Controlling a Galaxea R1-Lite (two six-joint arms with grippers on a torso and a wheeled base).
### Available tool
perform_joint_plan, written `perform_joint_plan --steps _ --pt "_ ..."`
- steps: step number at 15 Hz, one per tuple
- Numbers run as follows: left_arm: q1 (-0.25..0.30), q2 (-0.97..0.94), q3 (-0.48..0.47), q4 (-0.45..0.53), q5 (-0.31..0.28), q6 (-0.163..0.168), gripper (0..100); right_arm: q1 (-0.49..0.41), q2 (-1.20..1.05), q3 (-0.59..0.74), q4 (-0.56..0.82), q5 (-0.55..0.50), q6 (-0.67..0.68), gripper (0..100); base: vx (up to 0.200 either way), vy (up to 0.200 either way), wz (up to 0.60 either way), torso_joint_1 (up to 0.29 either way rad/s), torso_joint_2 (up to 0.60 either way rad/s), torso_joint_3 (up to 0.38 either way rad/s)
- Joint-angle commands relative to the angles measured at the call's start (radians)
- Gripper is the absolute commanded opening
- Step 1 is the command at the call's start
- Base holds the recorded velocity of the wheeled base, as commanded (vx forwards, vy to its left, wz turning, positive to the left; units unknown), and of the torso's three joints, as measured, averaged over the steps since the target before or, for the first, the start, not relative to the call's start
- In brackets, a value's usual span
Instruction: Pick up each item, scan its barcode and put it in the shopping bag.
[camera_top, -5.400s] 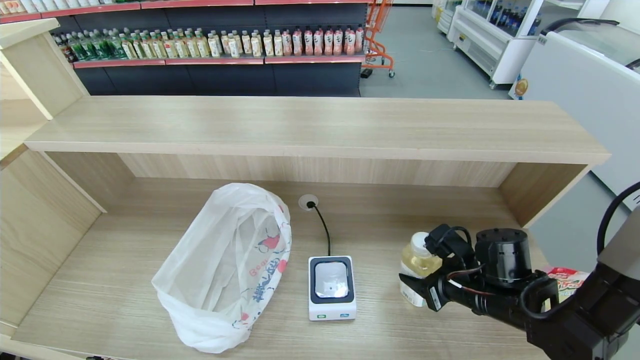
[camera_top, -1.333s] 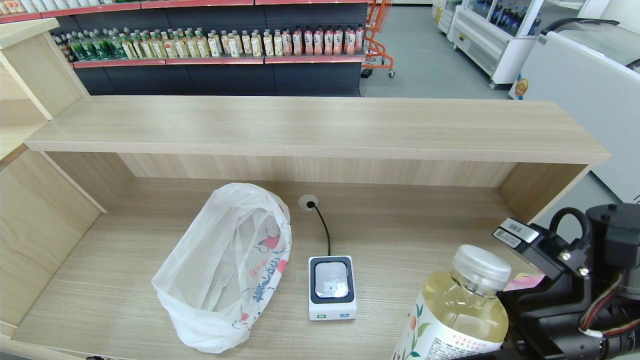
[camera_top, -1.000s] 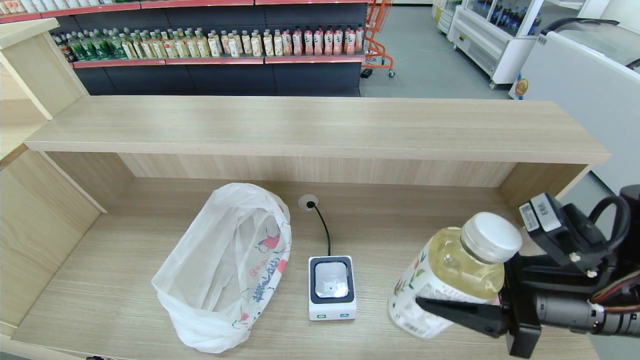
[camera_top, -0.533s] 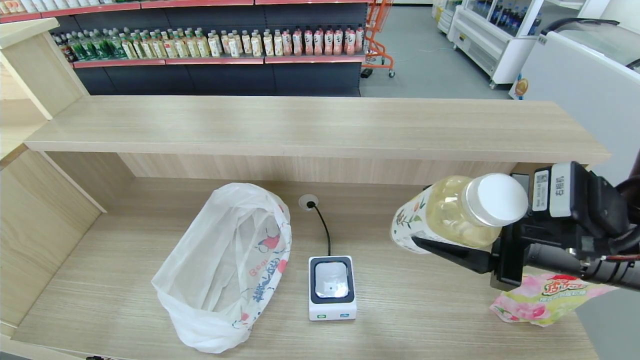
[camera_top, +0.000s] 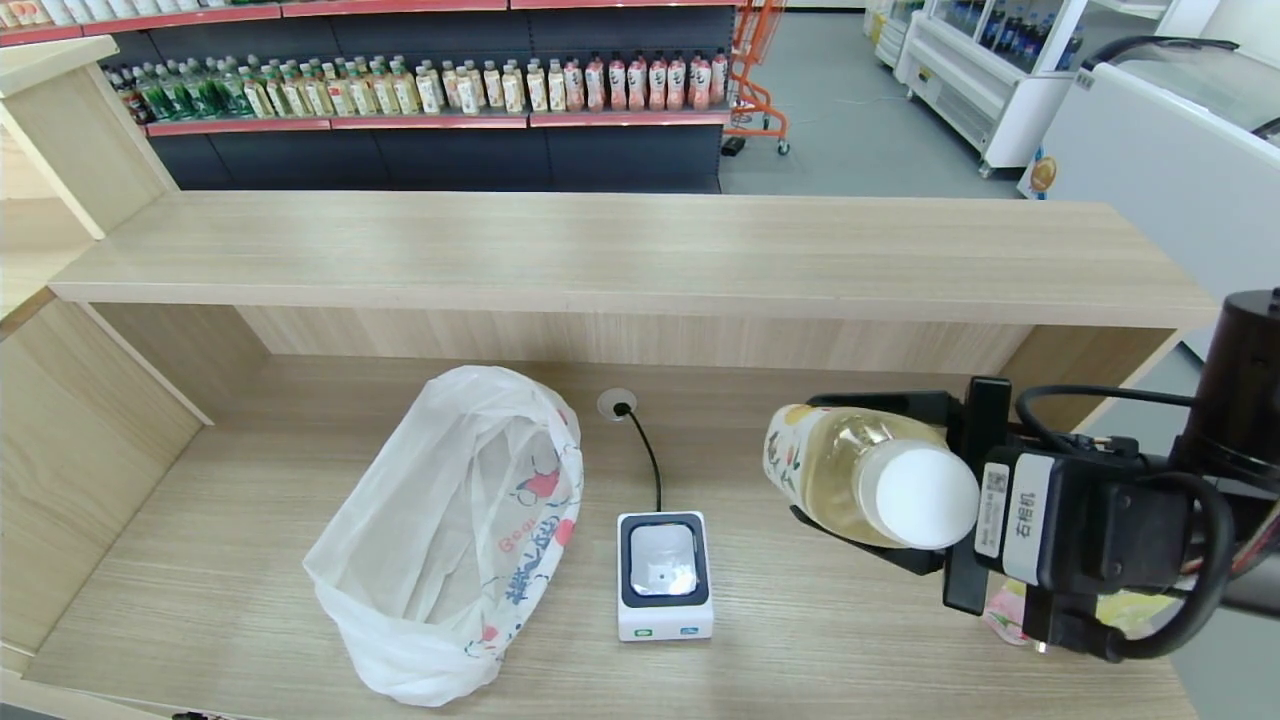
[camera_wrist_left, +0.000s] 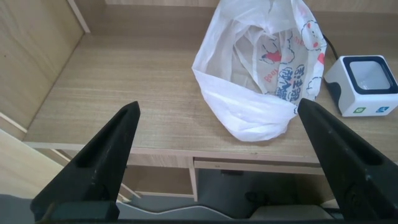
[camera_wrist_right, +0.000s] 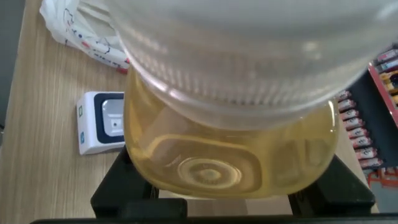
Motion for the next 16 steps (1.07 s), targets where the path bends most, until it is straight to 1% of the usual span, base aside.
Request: perform_joint_plan --steps 1,5,6,12,15,16 --pt "0.0 0.0 0.0 0.0 0.0 -0.001 100 -0.011 0.003 0.039 -0.002 0.002 -0.017 0 0.0 0.0 0.0 0.0 0.0 0.0" --pt "0.0 0.0 0.0 0.0 0.002 -0.003 100 -0.014 0.033 0.038 -0.038 0.004 -0.069 0 0.0 0.0 0.0 0.0 0.0 0.0" --pt "0.0 0.0 0.0 0.0 0.002 -0.012 100 -0.014 0.04 0.039 -0.052 0.005 -0.077 0 0.0 0.2 0.0 0.002 0.0 0.002" --pt "0.0 0.0 0.0 0.0 0.003 -0.014 100 -0.019 0.076 0.041 -0.053 0.028 -0.079 0 0.0 0.2 0.0 0.001 0.0 0.002" --pt "0.0 0.0 0.0 0.0 0.002 -0.009 100 -0.097 0.109 0.041 -0.055 0.097 -0.108 0 0.0 0.2 0.0 -0.001 0.0 0.005" --pt "0.0 0.0 0.0 0.0 0.002 -0.007 100 -0.154 0.126 0.041 -0.055 0.146 -0.129 0 0.0 0.2 0.0 0.007 0.0 0.002"
